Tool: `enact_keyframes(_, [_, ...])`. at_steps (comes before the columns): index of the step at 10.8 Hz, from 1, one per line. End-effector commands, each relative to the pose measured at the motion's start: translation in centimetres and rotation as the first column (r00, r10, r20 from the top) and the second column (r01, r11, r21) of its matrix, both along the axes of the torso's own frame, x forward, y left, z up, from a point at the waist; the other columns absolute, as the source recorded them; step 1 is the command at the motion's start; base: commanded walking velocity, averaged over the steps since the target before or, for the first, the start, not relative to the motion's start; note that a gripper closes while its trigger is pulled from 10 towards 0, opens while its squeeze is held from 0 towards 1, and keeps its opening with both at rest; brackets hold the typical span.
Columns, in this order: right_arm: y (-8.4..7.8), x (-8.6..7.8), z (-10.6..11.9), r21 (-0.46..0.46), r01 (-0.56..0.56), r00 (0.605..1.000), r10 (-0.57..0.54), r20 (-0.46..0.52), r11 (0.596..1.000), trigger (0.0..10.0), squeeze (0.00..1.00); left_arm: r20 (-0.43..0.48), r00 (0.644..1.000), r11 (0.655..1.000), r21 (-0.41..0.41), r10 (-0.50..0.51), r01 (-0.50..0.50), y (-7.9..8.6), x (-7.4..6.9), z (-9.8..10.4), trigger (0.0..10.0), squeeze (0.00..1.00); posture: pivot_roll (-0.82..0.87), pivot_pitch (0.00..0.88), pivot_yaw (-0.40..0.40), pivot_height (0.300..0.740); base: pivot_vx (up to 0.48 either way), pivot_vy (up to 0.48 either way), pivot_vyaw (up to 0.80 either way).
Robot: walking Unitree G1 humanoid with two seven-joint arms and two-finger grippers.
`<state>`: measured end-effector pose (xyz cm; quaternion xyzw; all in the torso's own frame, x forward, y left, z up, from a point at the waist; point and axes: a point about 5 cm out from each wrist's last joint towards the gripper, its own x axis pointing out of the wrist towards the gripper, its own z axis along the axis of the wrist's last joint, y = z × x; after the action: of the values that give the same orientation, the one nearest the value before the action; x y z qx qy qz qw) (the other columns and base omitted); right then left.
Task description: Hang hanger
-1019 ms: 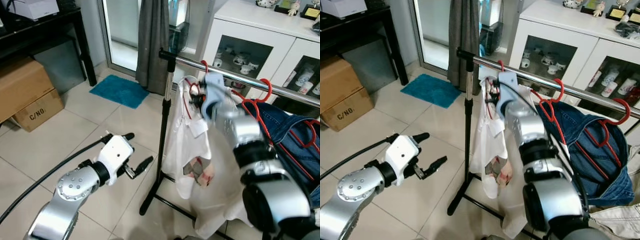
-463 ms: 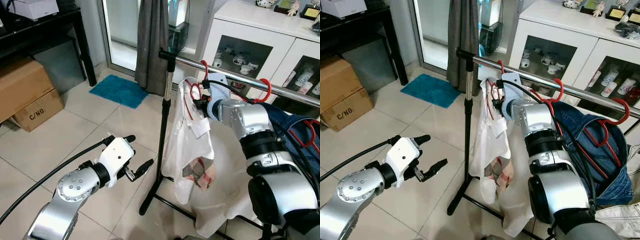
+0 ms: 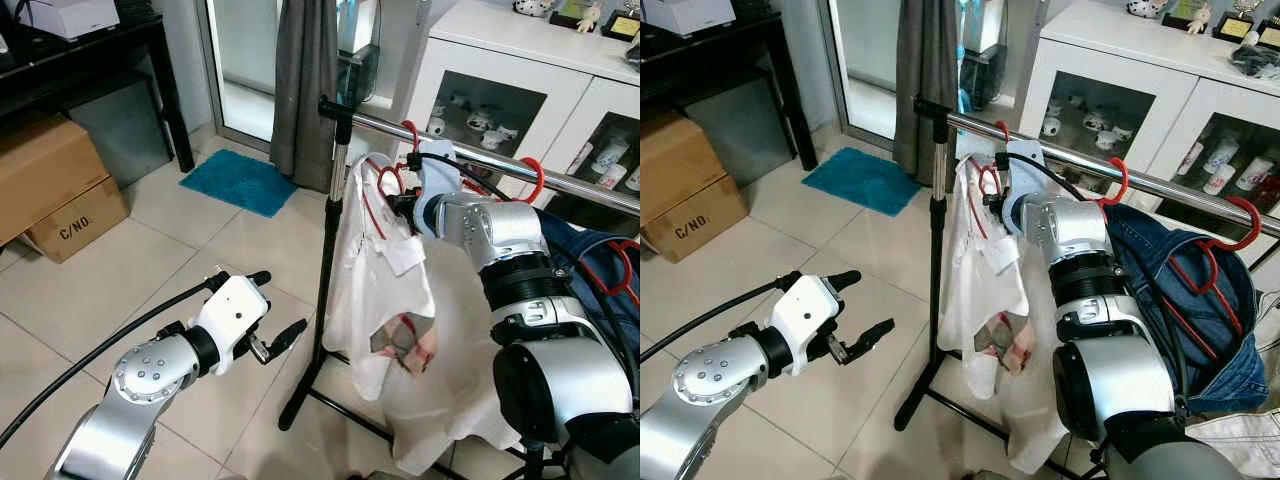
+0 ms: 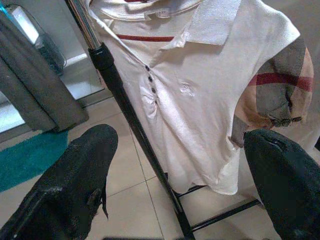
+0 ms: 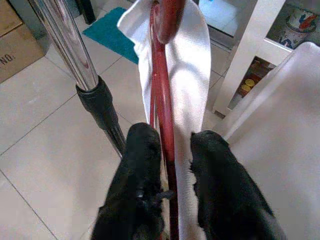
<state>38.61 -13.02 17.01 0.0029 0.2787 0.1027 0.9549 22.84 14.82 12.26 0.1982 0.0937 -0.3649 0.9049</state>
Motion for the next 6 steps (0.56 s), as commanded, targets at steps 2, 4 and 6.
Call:
enact_keyframes(2, [0.09,0.12,0.58,0.012,0.002,1.000,-0.002,0.004,1.000,0.0,0.00,-0.005,1.000,1.000,0.004,-0.009,0.009,-0.17,-0.10,0.00,10.0,0.87,0.06,0.000,-0.077,0.740,0.000,0.000,0.00])
enact_keyframes(4, [0.16,0.13,0.55,0.015,0.002,1.000,-0.002,0.003,1.000,0.0,0.00,-0.004,1.000,1.000,0.002,-0.009,0.009,-0.15,-0.04,0.04,10.0,0.88,0.06,0.000,-0.077,0.740,0.000,0.000,0.00])
enact_keyframes(6, [0.27,0.10,0.46,0.018,-0.001,1.000,0.001,0.002,1.000,0.0,0.00,-0.001,1.000,1.000,-0.004,-0.010,0.010,-0.19,-0.02,0.13,10.0,0.87,0.06,0.000,-0.075,0.740,0.000,0.000,0.00])
